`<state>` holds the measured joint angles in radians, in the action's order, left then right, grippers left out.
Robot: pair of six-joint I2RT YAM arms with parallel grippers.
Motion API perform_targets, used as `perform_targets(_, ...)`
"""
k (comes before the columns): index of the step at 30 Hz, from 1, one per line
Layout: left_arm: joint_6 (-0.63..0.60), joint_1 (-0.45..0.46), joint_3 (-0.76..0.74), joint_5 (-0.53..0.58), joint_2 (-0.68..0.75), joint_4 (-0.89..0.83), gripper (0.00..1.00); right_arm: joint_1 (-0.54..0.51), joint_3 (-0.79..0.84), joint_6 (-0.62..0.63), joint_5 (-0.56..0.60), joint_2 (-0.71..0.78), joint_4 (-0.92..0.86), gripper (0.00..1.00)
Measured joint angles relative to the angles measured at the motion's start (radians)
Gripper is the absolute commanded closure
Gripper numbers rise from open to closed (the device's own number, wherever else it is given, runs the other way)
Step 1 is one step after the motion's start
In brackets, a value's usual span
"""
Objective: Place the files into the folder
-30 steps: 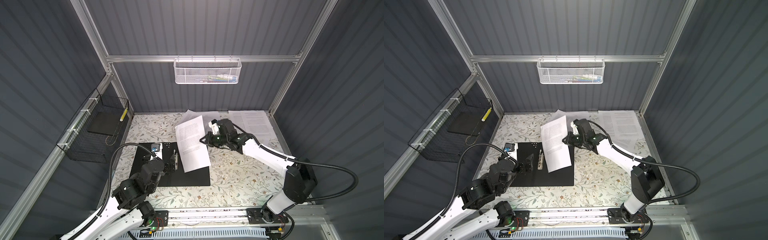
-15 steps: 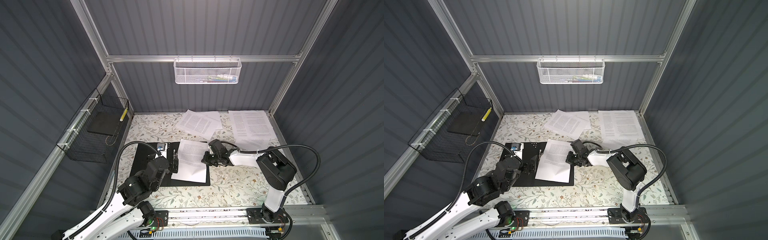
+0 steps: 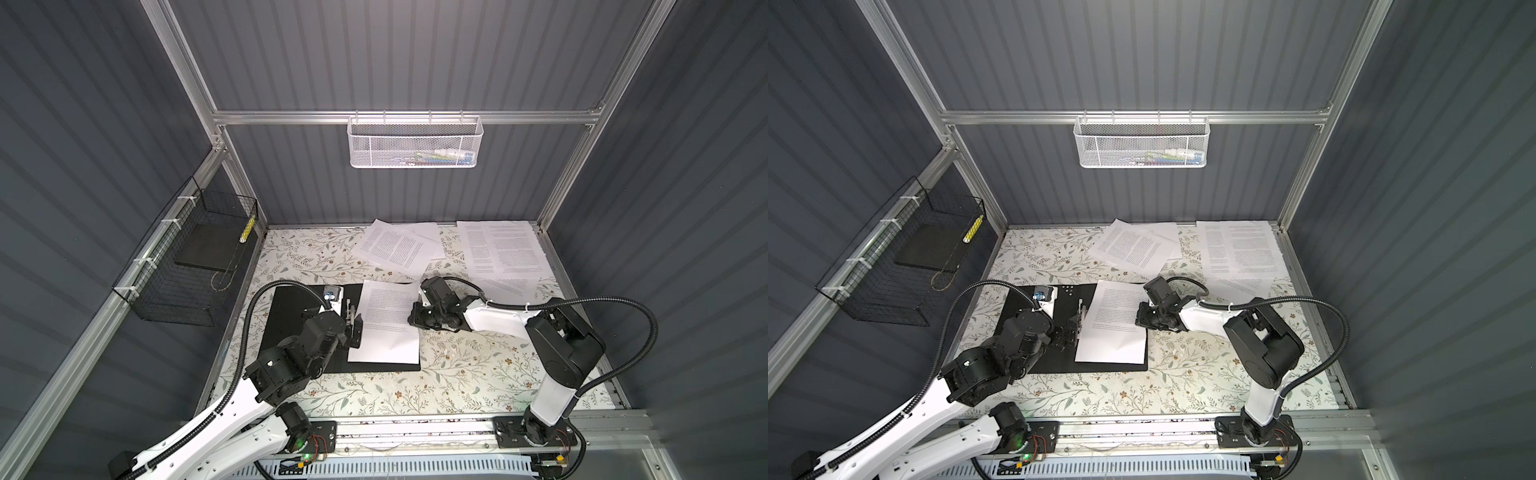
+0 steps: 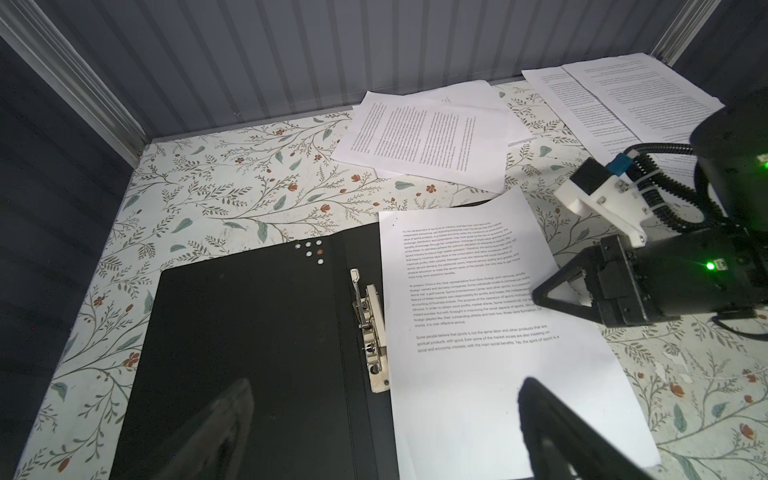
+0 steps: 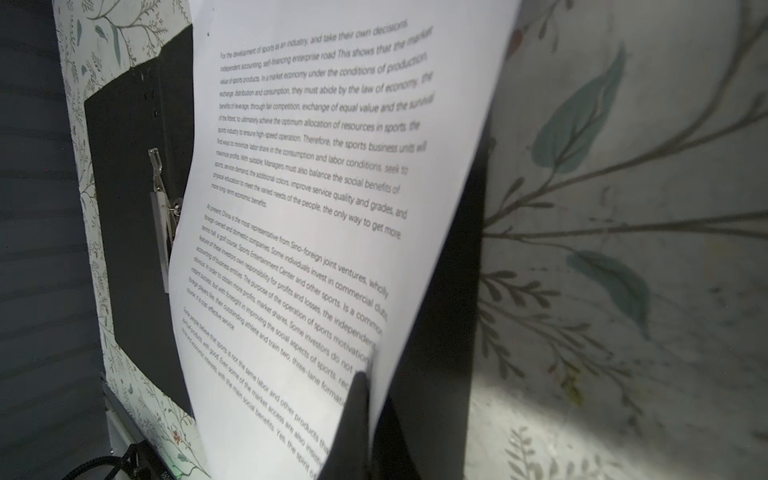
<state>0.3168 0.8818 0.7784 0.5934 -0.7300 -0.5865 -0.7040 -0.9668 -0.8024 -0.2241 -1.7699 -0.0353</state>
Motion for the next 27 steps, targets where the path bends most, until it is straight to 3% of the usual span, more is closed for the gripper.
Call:
perform_targets(13,0.000,-0.002,0.000,-0.019,-0.021,0.000,0.00,0.011,0.008,0.048,-0.016,-0.009,-0.022,1.00)
perform_targets(27,-0.001,-0.011,0.000,-0.029,-0.037,0.000,0.00,0.010,0.021,-0.022,-0.085,-0.071,0.064,1.00)
